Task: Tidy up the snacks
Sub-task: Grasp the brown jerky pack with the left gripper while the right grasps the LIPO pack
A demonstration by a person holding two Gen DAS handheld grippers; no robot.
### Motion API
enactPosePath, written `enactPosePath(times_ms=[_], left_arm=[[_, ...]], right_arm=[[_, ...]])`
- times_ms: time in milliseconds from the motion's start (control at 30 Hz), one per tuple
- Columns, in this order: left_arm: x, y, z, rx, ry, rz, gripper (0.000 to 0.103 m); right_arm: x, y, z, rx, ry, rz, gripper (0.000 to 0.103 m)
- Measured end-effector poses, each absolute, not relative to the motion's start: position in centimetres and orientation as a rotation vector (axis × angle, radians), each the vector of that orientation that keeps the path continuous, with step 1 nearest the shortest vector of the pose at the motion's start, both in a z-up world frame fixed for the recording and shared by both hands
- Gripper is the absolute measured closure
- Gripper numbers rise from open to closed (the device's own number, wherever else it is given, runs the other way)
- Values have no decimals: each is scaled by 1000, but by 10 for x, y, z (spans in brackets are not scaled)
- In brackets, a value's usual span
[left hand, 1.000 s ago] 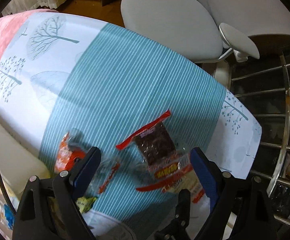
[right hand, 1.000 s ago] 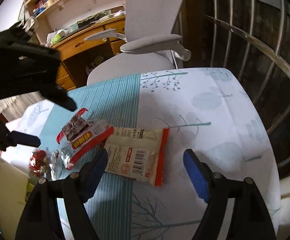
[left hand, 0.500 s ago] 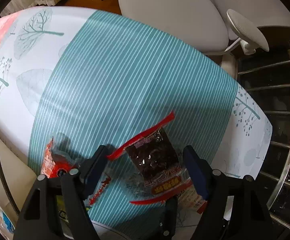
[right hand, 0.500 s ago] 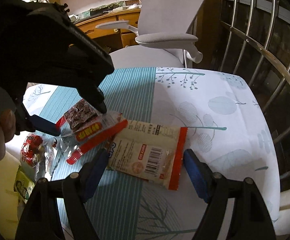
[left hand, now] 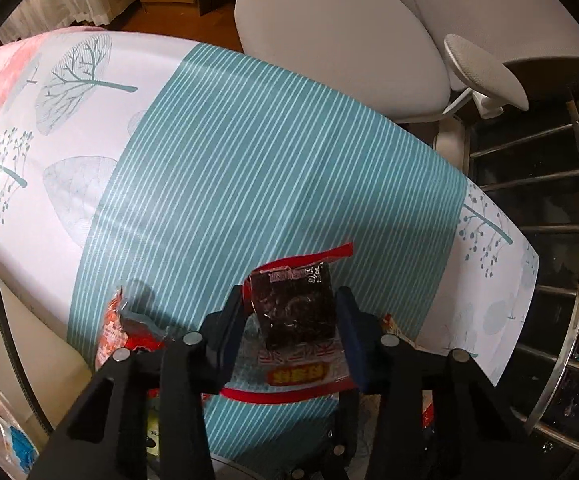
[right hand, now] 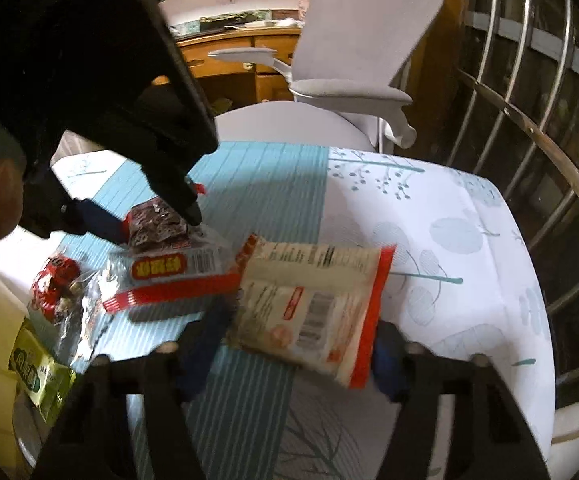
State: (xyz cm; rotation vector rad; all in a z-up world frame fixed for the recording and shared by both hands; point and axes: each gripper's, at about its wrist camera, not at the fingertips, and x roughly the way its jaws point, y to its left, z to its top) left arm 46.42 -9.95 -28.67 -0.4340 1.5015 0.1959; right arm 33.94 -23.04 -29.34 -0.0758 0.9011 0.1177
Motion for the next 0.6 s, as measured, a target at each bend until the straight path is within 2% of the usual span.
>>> enactPosePath(times_ms=[200, 600], left_arm=[[451, -95, -264, -423, 1482, 166, 61], [415, -85, -211, -409, 1464, 86, 61]], right_arm=[[336, -231, -291, -51, 913, 120, 55], [302, -238, -284, 17, 1007, 101, 56]])
